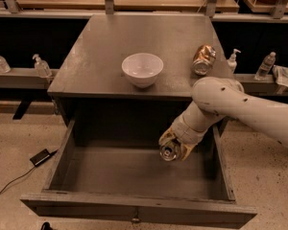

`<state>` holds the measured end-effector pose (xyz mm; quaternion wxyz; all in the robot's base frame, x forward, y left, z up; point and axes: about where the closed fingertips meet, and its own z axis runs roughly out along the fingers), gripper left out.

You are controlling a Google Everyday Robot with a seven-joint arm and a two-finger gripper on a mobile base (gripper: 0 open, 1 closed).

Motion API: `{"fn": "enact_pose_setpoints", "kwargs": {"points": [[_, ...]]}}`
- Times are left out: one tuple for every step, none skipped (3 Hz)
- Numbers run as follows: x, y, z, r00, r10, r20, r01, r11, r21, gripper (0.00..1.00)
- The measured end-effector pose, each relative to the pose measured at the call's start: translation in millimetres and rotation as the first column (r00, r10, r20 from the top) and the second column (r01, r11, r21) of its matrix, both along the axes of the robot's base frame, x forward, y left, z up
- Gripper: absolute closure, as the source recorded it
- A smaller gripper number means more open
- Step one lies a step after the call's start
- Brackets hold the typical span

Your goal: Place 7up can into top drawer

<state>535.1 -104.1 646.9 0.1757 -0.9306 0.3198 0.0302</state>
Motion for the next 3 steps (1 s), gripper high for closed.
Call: {"fn": "enact_pose_setpoints", "kwargs": {"points": [[-7.6, -2.1, -8.6, 0.9995, -0.017, -0.026, 0.016, 1.0, -0.011, 0.04], [-6.5, -1.0, -7.5, 0.9997, -0.013, -0.022, 0.013, 1.0, -0.008, 0.0], [-6.5, -1.0, -7.5, 0.9997, -0.013, -0.022, 0.013, 1.0, -0.008, 0.0]]}}
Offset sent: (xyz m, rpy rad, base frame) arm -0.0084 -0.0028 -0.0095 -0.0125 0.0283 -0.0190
